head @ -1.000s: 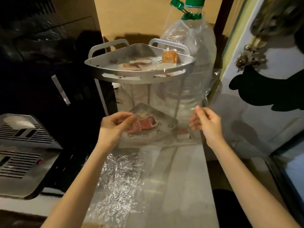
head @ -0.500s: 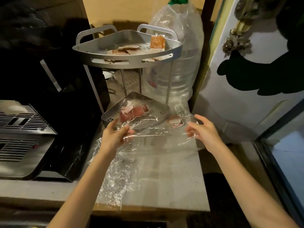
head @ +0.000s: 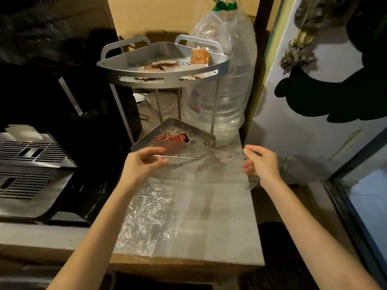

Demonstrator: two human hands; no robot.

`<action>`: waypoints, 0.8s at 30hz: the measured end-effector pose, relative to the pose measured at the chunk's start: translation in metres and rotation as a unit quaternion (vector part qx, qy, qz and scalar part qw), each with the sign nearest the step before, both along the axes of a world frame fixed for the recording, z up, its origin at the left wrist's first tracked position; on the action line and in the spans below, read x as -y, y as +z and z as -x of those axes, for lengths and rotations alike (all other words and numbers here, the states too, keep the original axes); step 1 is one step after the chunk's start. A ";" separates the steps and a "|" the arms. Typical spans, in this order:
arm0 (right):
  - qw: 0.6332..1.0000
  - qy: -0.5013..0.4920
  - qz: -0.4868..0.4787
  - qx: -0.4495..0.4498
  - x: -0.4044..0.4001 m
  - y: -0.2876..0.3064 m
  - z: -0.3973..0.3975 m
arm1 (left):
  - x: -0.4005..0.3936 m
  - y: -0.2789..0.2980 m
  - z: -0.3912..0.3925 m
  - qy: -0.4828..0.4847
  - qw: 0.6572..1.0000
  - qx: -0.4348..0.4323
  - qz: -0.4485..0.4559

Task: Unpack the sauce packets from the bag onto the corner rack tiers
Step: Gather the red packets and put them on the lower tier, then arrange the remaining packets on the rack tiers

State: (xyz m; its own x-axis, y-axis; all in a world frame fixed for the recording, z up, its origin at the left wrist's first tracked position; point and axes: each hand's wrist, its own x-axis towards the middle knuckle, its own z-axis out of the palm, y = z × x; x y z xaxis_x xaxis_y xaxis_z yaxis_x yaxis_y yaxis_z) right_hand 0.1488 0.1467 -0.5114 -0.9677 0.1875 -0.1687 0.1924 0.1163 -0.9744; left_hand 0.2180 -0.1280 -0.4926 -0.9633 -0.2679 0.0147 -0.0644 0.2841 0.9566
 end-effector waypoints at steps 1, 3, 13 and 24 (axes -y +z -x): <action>1.000 0.002 -0.001 -0.008 0.000 0.001 0.000 | 0.000 0.000 0.000 0.010 1.000 -0.007 0.015; 1.000 0.021 0.013 -0.001 0.001 0.004 0.002 | -0.001 0.002 0.001 0.028 0.998 -0.019 0.062; 0.903 0.304 -0.278 -0.122 0.029 0.022 0.002 | -0.009 0.024 0.006 0.052 0.931 -0.101 0.348; 0.875 0.361 -0.225 -0.229 0.095 0.043 0.001 | -0.010 0.062 -0.002 0.144 0.879 -0.242 0.385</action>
